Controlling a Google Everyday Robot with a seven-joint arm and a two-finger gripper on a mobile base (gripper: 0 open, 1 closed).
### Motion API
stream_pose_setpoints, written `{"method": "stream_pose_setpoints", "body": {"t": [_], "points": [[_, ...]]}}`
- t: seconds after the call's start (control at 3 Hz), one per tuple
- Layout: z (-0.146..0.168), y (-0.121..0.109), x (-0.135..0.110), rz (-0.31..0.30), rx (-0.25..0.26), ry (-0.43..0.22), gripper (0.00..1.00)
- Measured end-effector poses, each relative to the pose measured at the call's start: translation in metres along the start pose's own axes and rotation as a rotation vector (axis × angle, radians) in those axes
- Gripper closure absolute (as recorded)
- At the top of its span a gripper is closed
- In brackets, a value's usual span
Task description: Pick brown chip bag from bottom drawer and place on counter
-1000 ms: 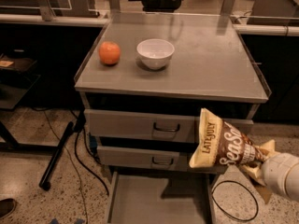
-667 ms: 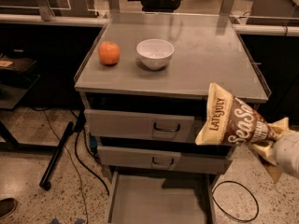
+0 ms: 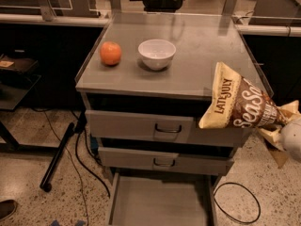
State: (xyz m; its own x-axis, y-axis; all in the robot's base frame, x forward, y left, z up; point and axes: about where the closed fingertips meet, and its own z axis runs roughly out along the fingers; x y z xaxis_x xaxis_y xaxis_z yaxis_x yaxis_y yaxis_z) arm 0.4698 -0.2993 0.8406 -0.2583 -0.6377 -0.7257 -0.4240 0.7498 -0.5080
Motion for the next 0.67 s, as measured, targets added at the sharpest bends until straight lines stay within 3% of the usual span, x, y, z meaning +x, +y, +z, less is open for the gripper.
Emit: {"method": "stream_pose_setpoints", "body": {"t": [0.33, 0.67], "points": [[0.008, -0.009, -0.008, 0.006, 0.008, -0.004, 1.0], [0.023, -0.057, -0.026, 0.026, 0.086, -0.002, 1.0]]}}
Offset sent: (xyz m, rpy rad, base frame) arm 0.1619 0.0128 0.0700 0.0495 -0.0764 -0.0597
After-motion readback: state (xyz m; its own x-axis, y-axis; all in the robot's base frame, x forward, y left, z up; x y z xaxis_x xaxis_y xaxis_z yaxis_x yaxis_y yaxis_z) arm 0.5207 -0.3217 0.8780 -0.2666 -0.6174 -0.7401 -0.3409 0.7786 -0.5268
